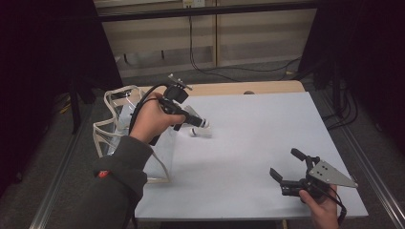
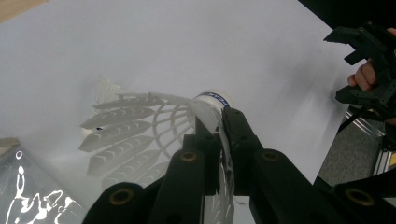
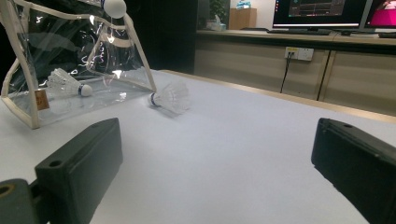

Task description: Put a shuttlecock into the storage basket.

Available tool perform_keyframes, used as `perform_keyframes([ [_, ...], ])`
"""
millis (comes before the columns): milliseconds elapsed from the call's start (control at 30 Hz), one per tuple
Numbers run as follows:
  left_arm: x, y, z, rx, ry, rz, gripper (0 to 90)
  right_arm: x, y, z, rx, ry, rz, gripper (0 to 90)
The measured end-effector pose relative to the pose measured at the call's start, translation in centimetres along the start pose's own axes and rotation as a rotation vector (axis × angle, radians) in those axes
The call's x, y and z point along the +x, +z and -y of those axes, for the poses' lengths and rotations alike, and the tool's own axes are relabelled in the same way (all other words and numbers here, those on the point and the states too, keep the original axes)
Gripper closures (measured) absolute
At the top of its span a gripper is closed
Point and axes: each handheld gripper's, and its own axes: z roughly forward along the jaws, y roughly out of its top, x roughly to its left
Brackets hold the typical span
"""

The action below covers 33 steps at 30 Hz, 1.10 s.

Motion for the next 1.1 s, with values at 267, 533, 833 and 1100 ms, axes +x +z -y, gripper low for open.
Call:
perform_keyframes([
  [267,0.1,-0.5,0.0,0.001,-0.001,-0.003,85.8,0.0,0.0,0.0,0.000,0.001,-0.001,1.9],
  [533,0.2,-1.1,0.0,-0.011,-0.005,-0.010,85.8,0.0,0.0,0.0,-0.001,0.001,0.000,1.9],
  [833,0.4,-1.6,0.1,-0.006,-0.001,-0.019,85.8,0.0,0.0,0.0,0.000,0.002,-0.001,1.9],
  [1100,0.4,-1.8,0.1,-0.010,-0.006,-0.021,85.8,0.0,0.0,0.0,0.001,0.002,0.000,1.9],
])
